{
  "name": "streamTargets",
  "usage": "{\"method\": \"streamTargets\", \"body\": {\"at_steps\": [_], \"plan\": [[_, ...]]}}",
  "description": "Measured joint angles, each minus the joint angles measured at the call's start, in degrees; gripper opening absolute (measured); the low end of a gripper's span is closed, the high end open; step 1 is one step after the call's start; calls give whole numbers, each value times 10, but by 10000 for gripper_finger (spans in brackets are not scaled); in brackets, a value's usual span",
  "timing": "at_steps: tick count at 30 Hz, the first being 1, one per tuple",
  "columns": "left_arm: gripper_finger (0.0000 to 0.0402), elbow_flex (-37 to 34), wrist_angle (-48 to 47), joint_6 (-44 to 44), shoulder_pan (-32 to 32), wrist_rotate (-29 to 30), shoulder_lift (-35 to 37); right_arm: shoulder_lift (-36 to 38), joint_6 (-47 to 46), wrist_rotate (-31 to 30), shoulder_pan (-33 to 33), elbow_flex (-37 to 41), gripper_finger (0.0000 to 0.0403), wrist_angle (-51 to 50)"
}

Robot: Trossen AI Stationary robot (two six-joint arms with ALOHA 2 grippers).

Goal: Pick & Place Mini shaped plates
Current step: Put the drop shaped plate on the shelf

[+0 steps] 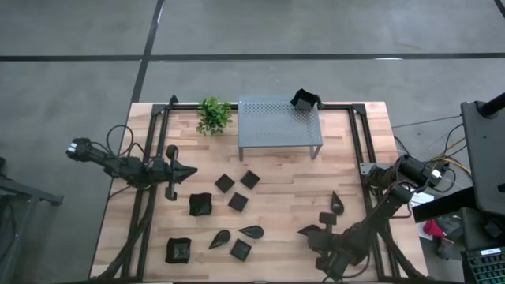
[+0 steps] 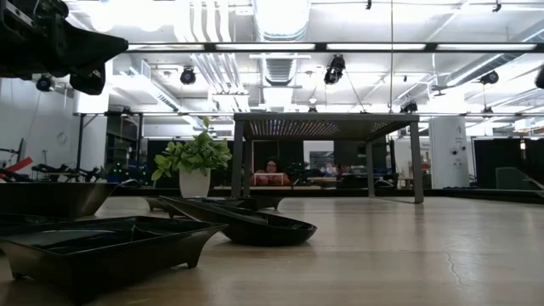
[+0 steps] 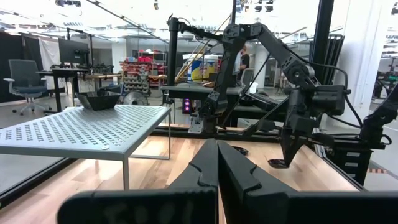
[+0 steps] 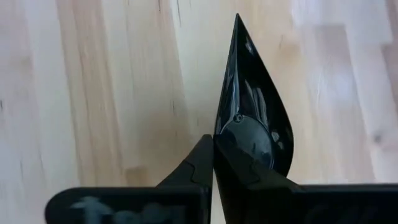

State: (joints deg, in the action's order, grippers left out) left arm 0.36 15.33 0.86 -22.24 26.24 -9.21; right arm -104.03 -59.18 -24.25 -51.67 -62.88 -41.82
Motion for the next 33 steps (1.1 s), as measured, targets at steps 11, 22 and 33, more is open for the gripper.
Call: {"method": "streamTargets", "body": {"at_steps": [11,22,33], "plan": [[0,0,0,0,0,0,0,14,127,-30,68,-73,8,-32],[0,0,0,0,0,0,0,50,231,-66,161,-141,8,-85],[0,0,0,0,0,0,0,123,355,-90,244,-157,8,-133]]}}
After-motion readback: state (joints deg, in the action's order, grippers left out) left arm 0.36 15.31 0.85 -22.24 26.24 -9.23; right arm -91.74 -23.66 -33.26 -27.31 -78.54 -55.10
